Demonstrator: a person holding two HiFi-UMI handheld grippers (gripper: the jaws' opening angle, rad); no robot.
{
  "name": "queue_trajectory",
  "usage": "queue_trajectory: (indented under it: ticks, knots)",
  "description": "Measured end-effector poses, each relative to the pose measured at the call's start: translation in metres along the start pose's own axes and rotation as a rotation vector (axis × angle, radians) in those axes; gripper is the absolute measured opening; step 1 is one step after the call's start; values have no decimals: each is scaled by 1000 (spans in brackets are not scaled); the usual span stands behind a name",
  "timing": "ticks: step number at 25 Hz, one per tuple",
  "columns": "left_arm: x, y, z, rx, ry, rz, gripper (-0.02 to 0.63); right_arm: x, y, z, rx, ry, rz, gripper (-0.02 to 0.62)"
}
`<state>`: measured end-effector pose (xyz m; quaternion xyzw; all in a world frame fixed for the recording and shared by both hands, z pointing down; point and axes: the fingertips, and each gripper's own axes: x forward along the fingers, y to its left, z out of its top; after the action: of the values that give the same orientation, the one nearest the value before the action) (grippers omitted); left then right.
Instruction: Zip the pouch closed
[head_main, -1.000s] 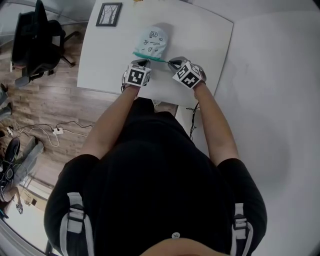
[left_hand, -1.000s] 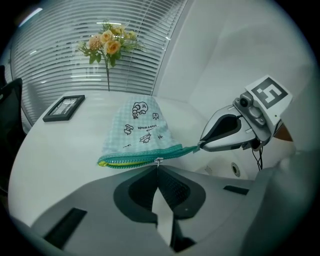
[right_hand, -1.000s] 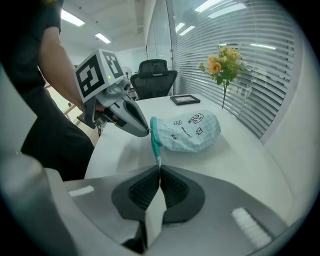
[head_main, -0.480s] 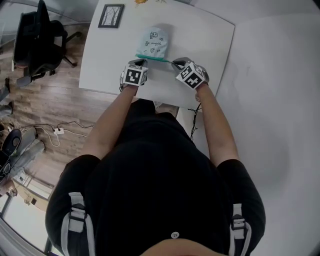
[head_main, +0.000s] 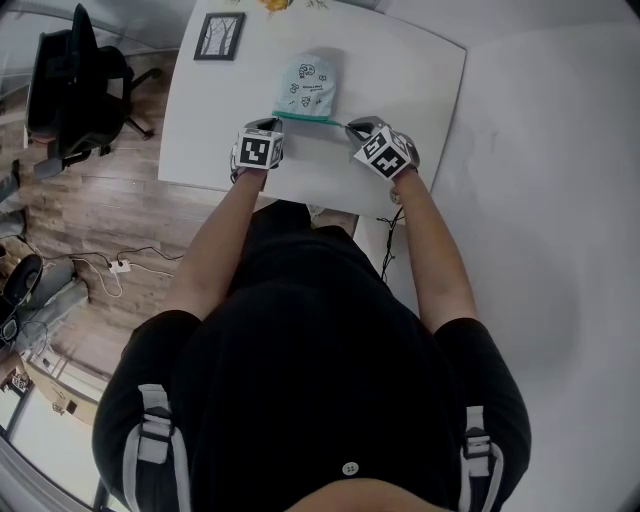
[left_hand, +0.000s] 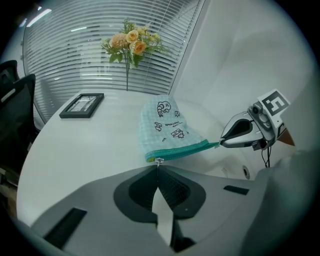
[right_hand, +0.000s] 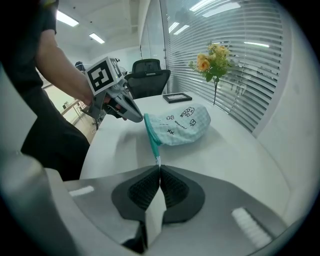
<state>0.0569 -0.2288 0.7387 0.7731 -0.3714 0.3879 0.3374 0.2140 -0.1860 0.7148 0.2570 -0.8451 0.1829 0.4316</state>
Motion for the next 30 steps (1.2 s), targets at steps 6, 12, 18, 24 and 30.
queue_trajectory:
  ticks: [6,12,18,24,30]
  knots:
    - [0,3,-4,10,22,-3,9,3,4,-1,0,15,3,11]
    - [2,0,-8,15,35,-22,9,4,3,-5,9,26,-3,12]
    - [4,-5,-16,27,45,-59,10,9,6,-13,18,36,-5,18]
    - [7,-5,-24,34,59,-59,11,16,10,-21,17,48,0,20]
    - [10,-6,-28,45,73,-57,19,19,11,-27,25,50,4,25]
